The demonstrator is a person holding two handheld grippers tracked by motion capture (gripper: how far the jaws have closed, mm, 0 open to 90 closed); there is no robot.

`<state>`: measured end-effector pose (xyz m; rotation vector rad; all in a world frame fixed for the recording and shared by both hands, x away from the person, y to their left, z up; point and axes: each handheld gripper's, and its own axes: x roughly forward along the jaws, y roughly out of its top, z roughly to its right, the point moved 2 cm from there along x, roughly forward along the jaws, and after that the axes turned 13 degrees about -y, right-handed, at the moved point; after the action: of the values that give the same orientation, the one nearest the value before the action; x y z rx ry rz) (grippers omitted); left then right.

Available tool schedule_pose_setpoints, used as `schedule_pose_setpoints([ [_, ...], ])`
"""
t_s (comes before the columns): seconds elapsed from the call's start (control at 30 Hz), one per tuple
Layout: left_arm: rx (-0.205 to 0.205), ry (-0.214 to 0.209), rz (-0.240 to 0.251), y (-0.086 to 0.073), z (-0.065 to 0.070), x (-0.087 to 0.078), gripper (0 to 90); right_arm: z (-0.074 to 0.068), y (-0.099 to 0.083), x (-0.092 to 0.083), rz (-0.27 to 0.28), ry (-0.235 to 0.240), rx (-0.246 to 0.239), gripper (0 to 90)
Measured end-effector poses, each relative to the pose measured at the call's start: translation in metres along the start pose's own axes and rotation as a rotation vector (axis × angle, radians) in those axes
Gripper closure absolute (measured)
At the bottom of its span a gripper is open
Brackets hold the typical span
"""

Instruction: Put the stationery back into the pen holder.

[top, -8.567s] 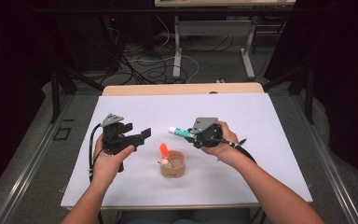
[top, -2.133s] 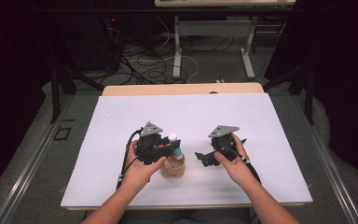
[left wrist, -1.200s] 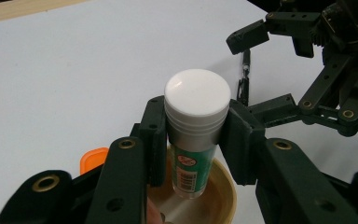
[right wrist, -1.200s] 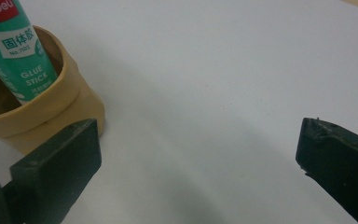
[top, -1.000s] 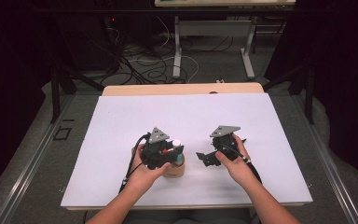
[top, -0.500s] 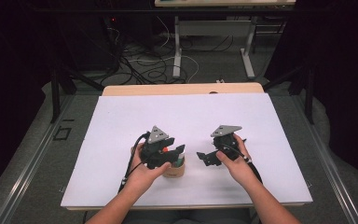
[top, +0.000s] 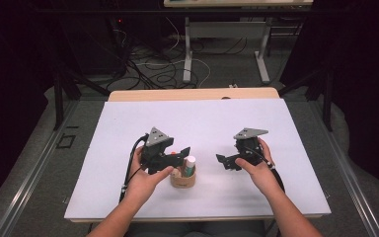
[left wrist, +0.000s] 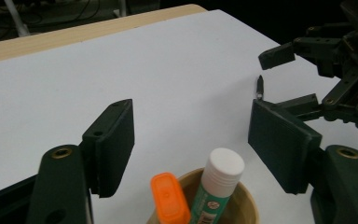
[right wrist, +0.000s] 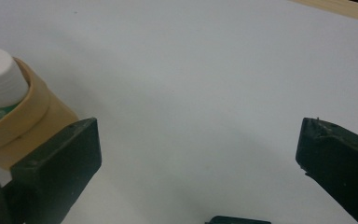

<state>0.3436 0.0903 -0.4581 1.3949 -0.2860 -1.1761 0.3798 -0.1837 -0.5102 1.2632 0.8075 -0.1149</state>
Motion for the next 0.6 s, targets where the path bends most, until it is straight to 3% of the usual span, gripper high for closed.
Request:
schedule_pose_setpoints([
  [0.13, -0.024, -0.004, 0.008, 0.000, -0.008, -0.006, 28.3, 0.006, -0.002, -0.001, 0.003, -0.014, 0.009, 0.0],
  [0.3, -0.038, 0.007, 0.031, 0.000, -0.017, -0.011, 27.5, 0.011, -0.002, -0.003, -0.009, -0.008, 0.061, 0.9],
  [0.5, -0.080, 0.014, 0.026, -0.004, -0.024, -0.013, 26.3, 0.015, -0.003, -0.003, 0.005, -0.033, 0.100, 0.9],
  [0.6, -0.096, 0.015, 0.034, -0.006, -0.029, -0.015, 23.8, 0.016, -0.005, -0.003, 0.004, -0.030, 0.091, 0.9],
])
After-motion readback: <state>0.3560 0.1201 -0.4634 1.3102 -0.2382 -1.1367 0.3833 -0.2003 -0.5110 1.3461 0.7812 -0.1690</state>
